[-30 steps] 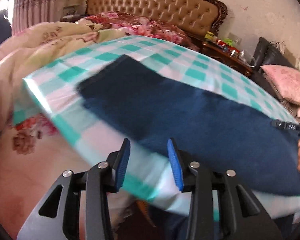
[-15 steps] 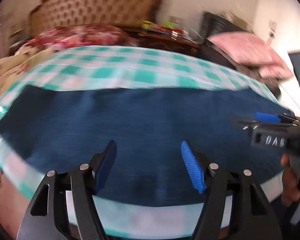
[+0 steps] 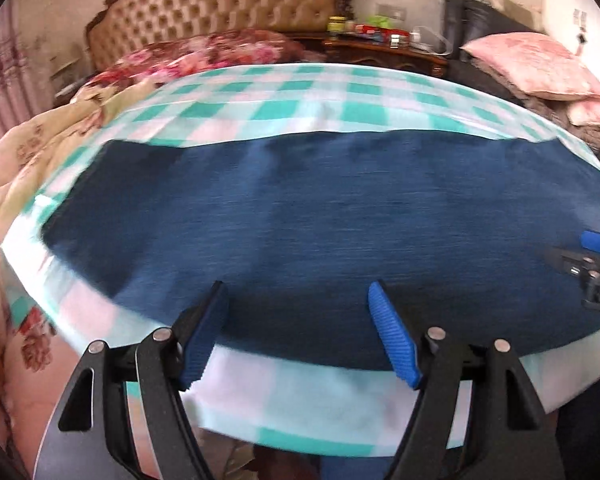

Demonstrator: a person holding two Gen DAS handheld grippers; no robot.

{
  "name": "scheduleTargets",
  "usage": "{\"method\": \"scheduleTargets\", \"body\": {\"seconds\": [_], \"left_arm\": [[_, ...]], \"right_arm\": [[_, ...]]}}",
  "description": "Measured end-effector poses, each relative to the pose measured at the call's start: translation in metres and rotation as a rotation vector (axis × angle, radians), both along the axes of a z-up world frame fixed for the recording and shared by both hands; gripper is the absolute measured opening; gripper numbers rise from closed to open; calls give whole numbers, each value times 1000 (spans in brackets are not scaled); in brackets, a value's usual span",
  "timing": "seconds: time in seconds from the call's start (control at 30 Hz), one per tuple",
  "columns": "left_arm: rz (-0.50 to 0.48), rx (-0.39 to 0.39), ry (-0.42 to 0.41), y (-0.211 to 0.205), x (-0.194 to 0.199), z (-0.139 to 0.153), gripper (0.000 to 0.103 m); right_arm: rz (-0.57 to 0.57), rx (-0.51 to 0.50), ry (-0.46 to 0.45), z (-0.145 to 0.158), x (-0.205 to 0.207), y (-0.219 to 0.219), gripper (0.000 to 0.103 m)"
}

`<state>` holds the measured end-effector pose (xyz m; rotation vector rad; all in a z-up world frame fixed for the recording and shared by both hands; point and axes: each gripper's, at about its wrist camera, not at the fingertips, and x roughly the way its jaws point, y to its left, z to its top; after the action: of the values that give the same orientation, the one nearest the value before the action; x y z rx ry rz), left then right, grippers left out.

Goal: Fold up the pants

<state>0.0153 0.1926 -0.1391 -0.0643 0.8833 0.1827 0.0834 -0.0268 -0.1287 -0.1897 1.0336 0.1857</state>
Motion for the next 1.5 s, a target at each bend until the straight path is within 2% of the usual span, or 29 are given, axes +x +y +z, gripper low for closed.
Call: {"method": "scheduleTargets", "body": {"seconds": [0.13,0.17,0.2,0.23,0.33,0.4,0.5,0.53,0.6,0.7,0.73,0.83,0.87,0.9,0.97,1.0,1.07,1.2,1.27,1.33,1.43,1.5], "left_arm": [[97,-44,-11,29,-4,5,71],[108,-54,-17,36,-3,8,59],[104,-60,-20,38,-1,10,39],[87,-69,-26,42,5,15,33],[34,-33,-46,46,35,24,31],[27,-20,-22,54,62,22,32],[30,-68,65,85,104,7,34],[91,-34,93,106,115,4,34],[166,-12,86,137,119,8,35],[366,8,54,197,99,25,39],[410,-30,30,214,83,31,39],[430,-103,-22,225,38,38,45],[428,-116,-24,221,25,35,52],[422,-138,-30,217,14,32,56],[431,-176,-38,208,-7,24,56],[444,-188,-48,204,-16,21,56],[478,-215,-83,194,-34,18,56],[457,-221,-80,167,-41,18,56],[426,-229,-80,155,-38,23,56],[409,-249,-80,148,-35,25,59],[455,-255,-52,145,-34,24,59],[488,-294,-56,148,-38,22,59]], "right_arm": [[3,7,-3,-2,-1,-3,86],[5,7,-4,-2,-1,-3,86],[7,7,-6,-2,-1,-3,87],[7,7,-8,-2,-1,-4,87],[3,6,-5,-2,-1,-3,88],[4,3,2,-2,0,-3,88],[7,-2,15,-1,1,-2,88],[8,-4,20,-1,1,-2,88],[15,-10,29,0,1,-2,88],[12,56,26,12,-2,-17,86],[0,87,11,20,-3,-28,86],[-60,108,-26,36,-1,-79,85],[-116,97,-44,41,1,-107,83],[-162,93,-49,43,4,-128,78],[-288,104,-54,49,8,-188,76],[-386,88,-70,53,8,-232,76],[-498,53,-76,58,5,-285,75],[-708,74,-77,62,-14,-400,74],[-762,135,-59,57,-22,-440,74],[-776,158,-71,56,-26,-459,74],[-758,160,-90,53,-22,-475,74],[-717,169,-92,50,-17,-475,74]]}}
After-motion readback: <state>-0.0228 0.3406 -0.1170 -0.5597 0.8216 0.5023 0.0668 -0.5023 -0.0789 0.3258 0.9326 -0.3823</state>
